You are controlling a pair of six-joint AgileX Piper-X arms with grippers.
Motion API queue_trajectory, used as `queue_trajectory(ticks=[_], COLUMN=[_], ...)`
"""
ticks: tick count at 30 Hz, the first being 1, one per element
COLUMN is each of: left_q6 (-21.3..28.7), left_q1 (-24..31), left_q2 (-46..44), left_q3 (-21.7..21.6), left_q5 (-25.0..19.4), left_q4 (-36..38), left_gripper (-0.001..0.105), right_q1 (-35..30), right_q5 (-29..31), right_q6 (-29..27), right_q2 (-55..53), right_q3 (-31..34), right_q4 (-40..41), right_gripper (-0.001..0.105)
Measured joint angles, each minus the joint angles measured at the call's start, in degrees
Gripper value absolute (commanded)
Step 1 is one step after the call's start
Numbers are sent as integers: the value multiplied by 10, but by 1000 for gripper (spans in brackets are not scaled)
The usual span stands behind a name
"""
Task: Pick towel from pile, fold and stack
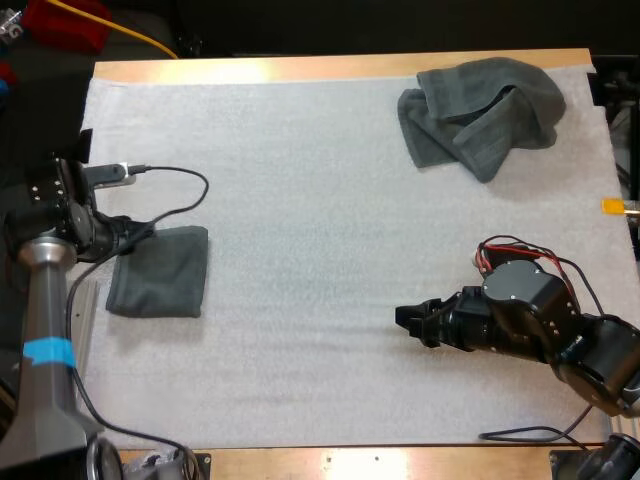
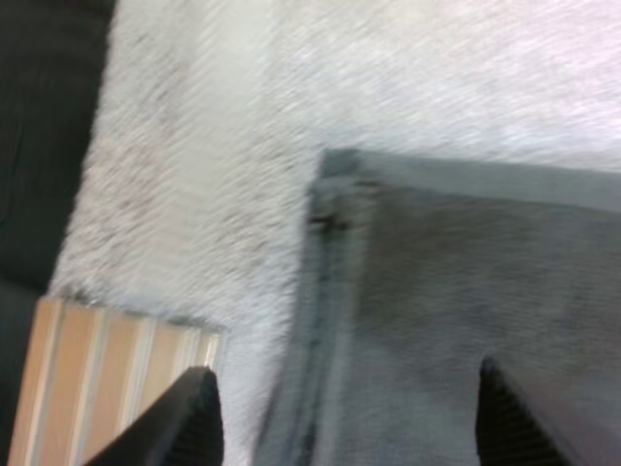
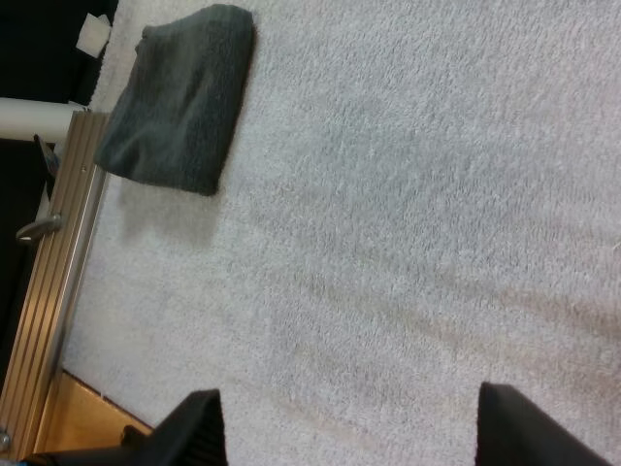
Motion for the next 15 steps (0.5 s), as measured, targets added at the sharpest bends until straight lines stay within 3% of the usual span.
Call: queue_trajectory(ticks=[10, 15], left_q6=[11, 20], left_q1=[-85, -110], left_q2=[-80, -90], left_q3=[0, 0], left_q5=[9, 9], left_q4=[13, 46], left_gripper=[54, 70], right_q1=[0, 0], right_q5=[0, 0], right_q6=[0, 0], right_q2=[0, 0], right_q3=[0, 0], right_q4=[0, 0], right_gripper=[54, 54])
